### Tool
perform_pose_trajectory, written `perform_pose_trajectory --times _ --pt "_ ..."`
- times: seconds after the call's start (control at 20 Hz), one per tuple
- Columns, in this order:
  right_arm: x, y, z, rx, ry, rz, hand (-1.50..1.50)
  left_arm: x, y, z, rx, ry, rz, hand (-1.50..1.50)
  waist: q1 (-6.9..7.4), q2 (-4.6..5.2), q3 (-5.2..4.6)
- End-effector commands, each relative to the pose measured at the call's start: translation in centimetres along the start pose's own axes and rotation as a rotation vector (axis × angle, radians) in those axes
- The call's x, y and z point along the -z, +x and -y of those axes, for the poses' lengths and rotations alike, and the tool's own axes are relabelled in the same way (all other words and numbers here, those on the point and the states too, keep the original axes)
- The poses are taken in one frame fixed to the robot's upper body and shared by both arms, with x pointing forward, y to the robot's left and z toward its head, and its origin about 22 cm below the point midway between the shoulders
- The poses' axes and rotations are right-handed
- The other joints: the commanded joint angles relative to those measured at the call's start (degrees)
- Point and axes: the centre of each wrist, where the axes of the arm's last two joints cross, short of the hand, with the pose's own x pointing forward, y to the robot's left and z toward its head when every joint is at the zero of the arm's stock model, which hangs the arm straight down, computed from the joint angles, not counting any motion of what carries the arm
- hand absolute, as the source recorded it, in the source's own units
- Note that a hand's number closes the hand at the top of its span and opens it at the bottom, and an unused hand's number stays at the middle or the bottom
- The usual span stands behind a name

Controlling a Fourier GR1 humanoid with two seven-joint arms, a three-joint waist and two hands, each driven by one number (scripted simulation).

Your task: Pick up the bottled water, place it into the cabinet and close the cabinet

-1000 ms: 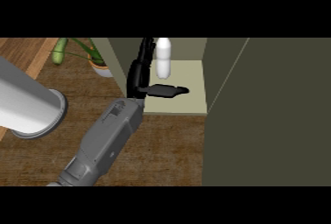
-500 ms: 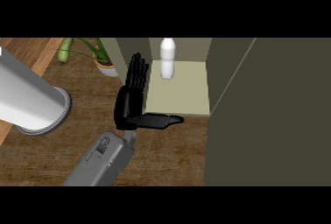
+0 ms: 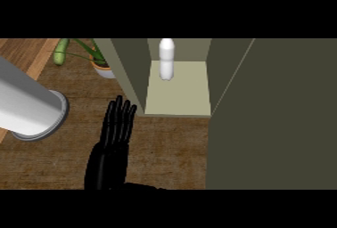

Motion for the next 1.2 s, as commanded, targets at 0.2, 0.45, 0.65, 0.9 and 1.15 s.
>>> perform_pose_trajectory --times 0.2,0.45,0.65,0.9,1.15 --pt "-0.4 0.7 -1.9 -0.067 0.299 -0.114 1.5 -4.9 6.0 -1.9 -0.005 0.049 0.037 -1.5 -0.42 0.1 -0.06" --pt "0.7 2.6 -3.9 -0.059 0.412 -0.102 1.5 -7.9 7.1 -2.8 0.023 0.099 0.078 -1.5 0.12 0.2 -0.15" --pt "1.1 3.2 -5.4 -0.105 0.439 -0.047 1.5 -9.6 10.1 -3.8 0.032 0.101 0.077 -1.5 -0.04 0.0 -0.12" --pt "2.0 3.7 -7.4 -0.11 0.472 -0.042 1.5 -10.8 11.6 -6.4 0.03 0.114 0.092 -1.5 0.65 0.03 -0.25" --pt "4.0 3.1 -9.0 -0.111 0.5 -0.059 1.5 -12.0 12.2 -7.3 0.006 0.099 0.07 -1.5 1.52 0.4 -0.24"
